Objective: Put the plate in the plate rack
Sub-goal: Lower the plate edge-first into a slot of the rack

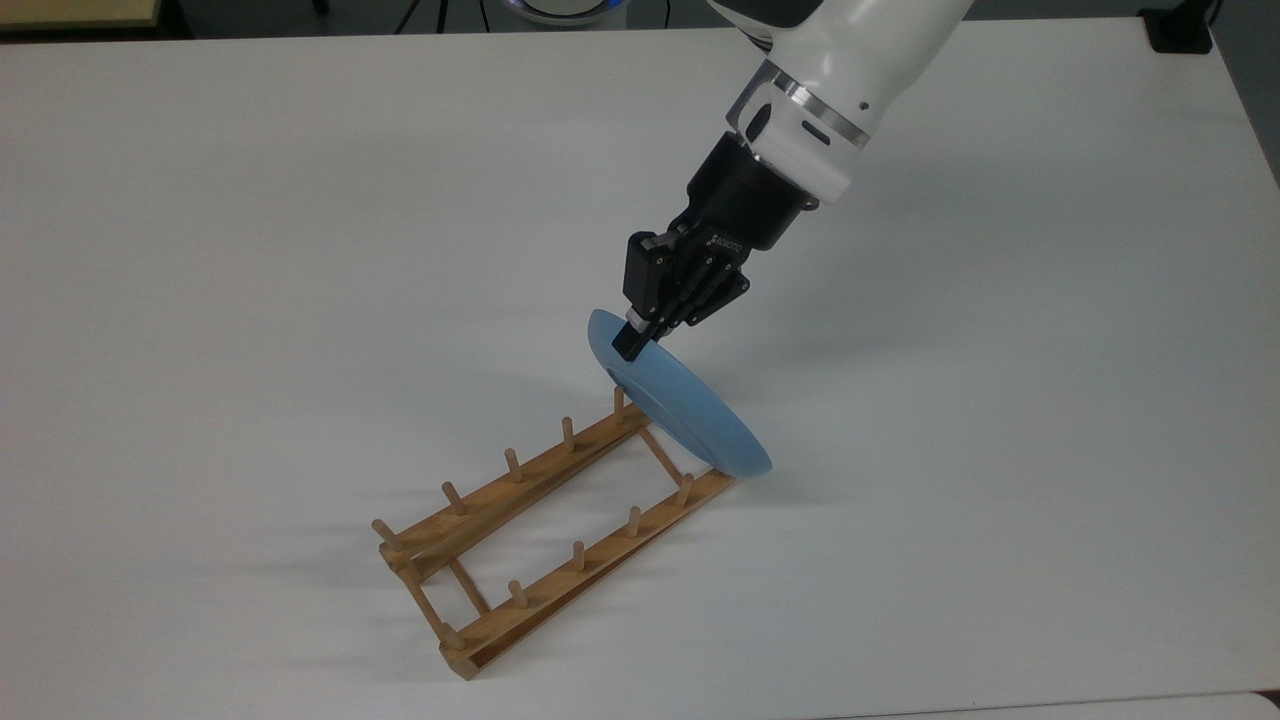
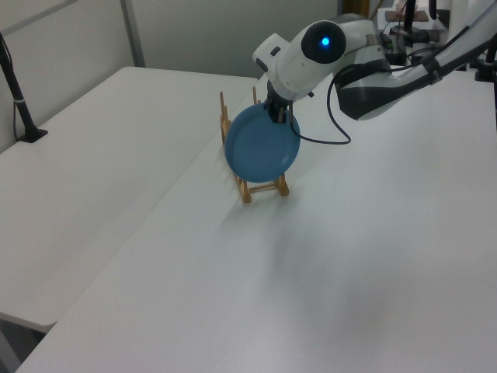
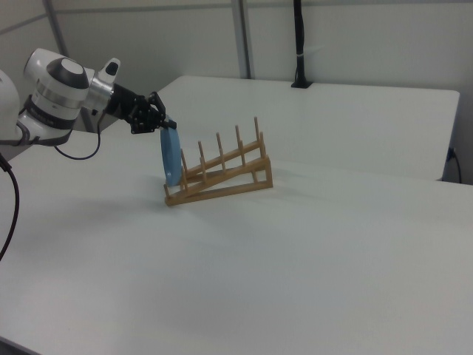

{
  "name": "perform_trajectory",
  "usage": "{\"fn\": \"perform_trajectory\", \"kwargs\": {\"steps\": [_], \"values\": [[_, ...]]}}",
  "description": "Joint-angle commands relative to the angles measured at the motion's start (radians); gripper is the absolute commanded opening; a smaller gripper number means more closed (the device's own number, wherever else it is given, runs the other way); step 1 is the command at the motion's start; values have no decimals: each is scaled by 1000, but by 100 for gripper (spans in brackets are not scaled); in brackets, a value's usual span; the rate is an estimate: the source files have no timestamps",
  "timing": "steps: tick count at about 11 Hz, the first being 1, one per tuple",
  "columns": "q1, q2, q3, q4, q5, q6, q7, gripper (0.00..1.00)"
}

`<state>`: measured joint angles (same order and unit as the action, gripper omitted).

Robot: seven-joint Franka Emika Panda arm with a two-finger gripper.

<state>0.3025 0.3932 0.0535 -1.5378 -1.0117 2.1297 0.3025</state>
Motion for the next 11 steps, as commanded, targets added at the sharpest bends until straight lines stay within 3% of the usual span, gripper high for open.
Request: {"fn": "perform_trajectory", "kwargs": {"steps": [1,6,11], "values": [[0,-48,49,-32,-65,-66,93,0],[-14,-42,181,-28,-155,-281,182,0],[-32,-40,184,-27,-200,-289,222,0]]}}
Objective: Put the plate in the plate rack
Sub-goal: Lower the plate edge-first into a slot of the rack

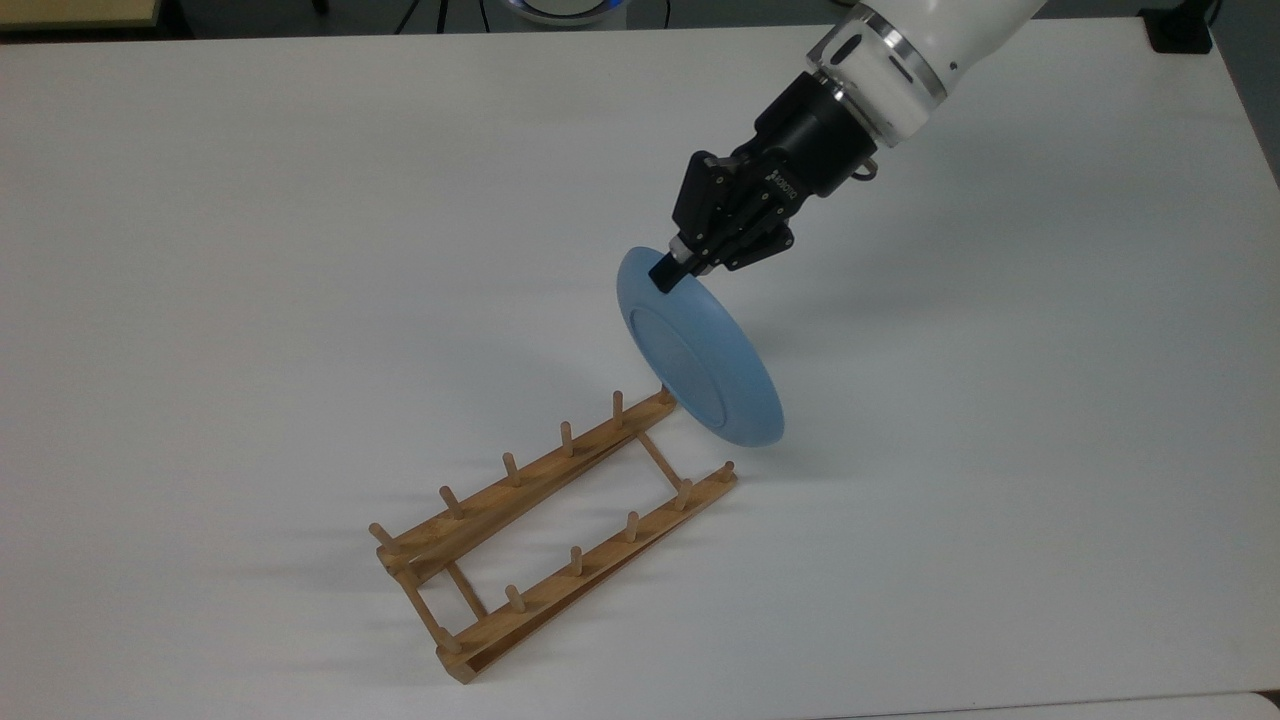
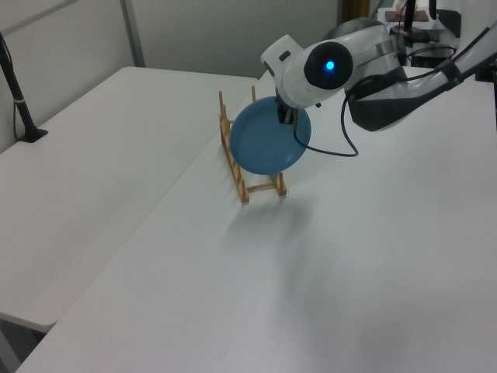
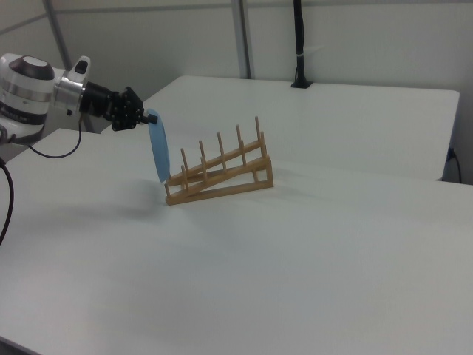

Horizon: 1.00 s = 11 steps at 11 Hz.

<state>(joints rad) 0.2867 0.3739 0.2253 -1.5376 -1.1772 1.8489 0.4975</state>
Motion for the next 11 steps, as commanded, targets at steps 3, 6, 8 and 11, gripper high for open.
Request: {"fn": "perform_trajectory", "kwargs": {"steps": [3,6,8,11], "values": [[-31,3,9,-26,-64,0,27,0],[-32,11,9,-26,-73,1,27,0],[-32,42,9,-26,-74,3,29,0],[-38,53,9,-26,-73,7,29,0]]}}
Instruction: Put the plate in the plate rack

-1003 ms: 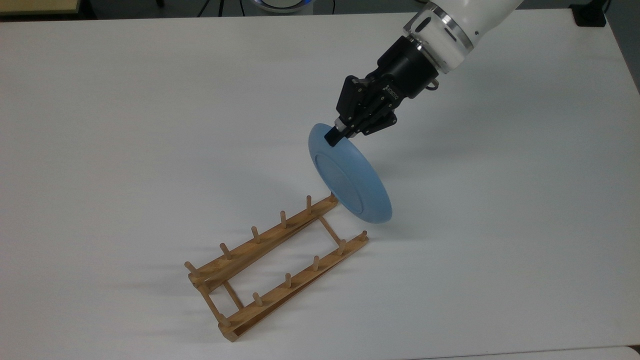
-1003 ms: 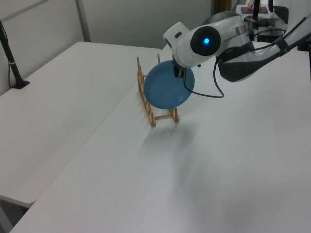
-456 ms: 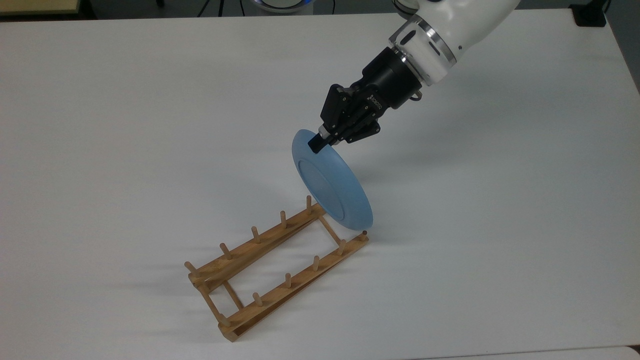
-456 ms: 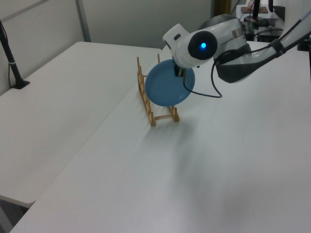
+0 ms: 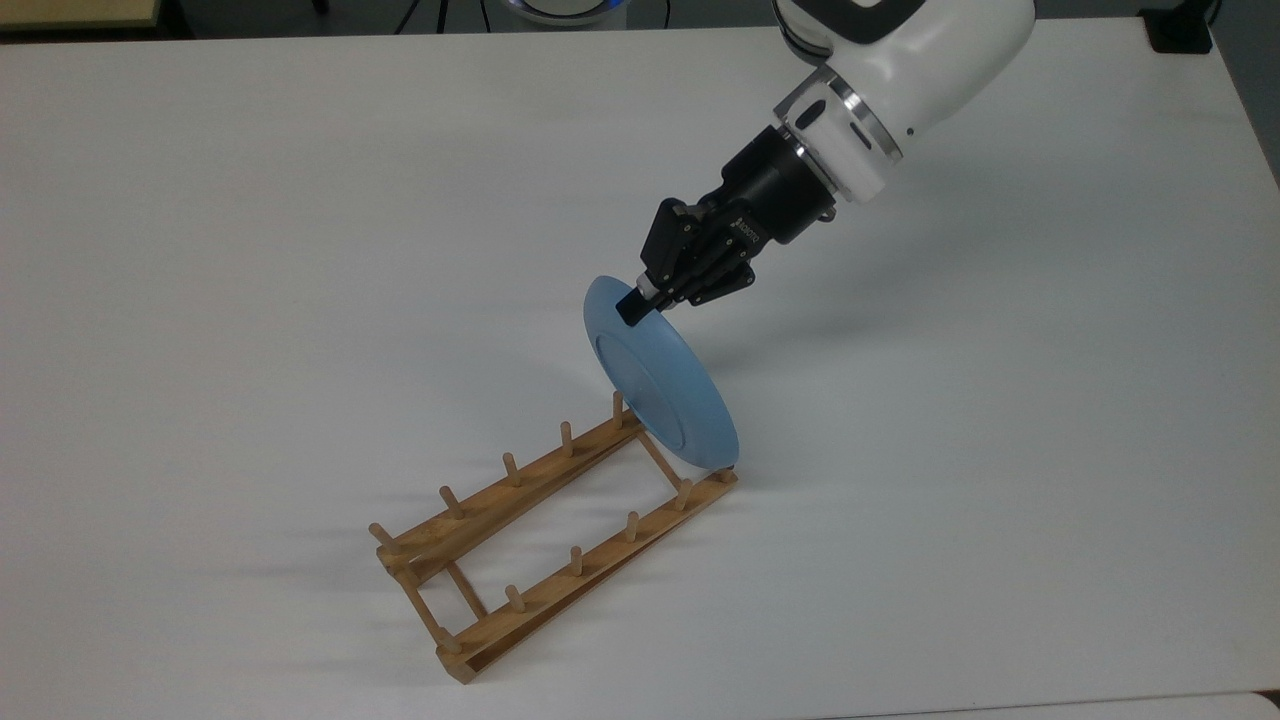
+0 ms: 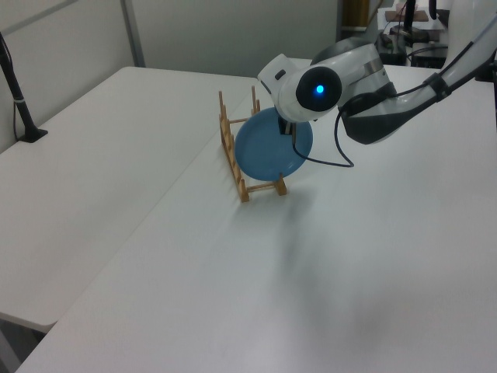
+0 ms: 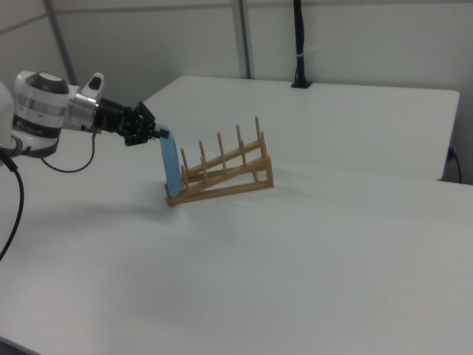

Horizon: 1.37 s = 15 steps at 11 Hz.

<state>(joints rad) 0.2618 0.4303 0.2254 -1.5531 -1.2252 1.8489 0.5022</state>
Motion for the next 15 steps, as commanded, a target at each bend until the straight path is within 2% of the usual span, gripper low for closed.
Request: {"fn": "perform_trajectory", "kwargs": {"steps": [1,5,11,15], "values": [[-13,-4,9,-10,-23,19,26,0],[-12,25,9,13,-30,62,107,0],[-13,51,2,34,-31,104,114,0],[-12,64,-8,34,-36,141,168,0]]}}
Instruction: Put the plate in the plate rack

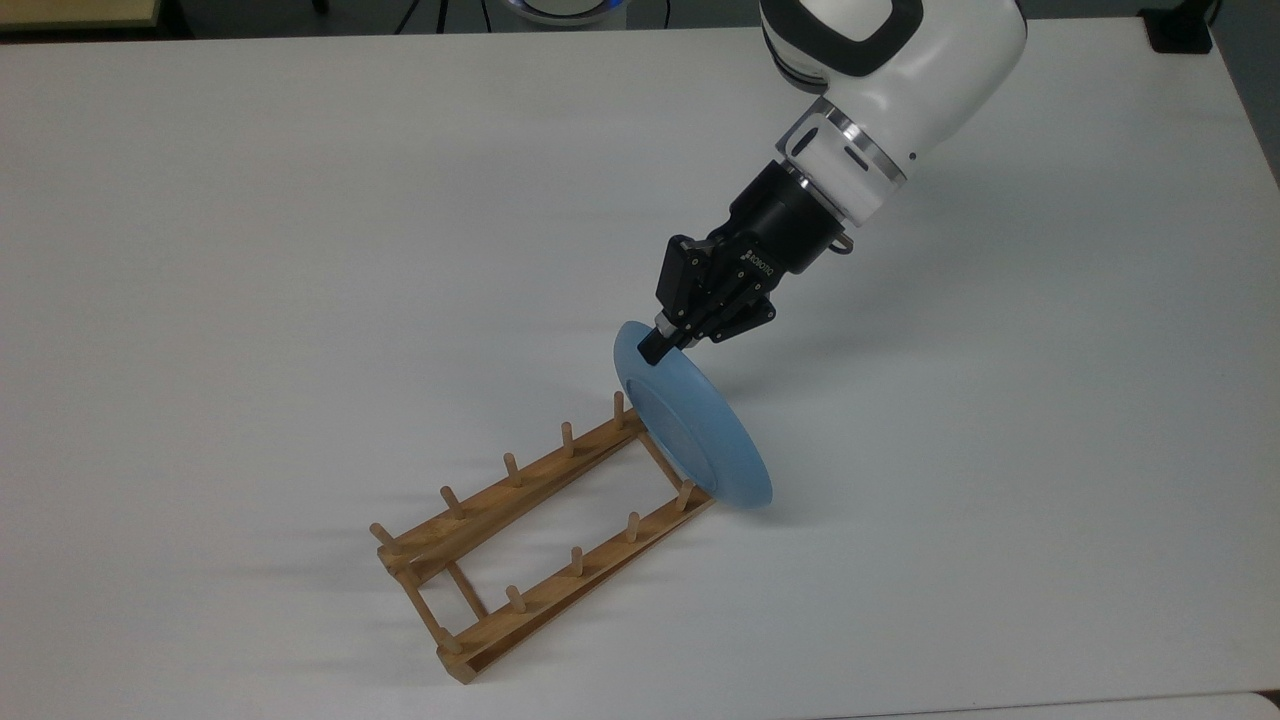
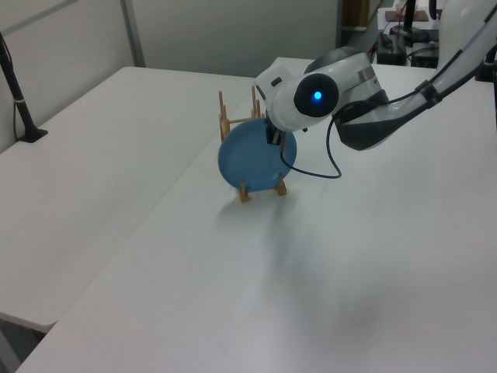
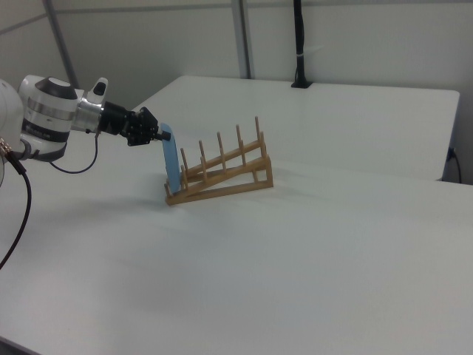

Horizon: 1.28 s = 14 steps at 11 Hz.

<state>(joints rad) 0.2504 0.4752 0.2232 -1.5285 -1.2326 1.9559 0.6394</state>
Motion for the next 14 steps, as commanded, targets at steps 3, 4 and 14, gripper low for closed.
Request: {"fn": "perform_trajectory", "kwargs": {"steps": [3,4,14], "values": [[-2,19,-5,20,-28,55,71,9],[-3,20,-8,22,-28,57,78,11],[-3,17,-25,24,-41,61,101,26]]}}
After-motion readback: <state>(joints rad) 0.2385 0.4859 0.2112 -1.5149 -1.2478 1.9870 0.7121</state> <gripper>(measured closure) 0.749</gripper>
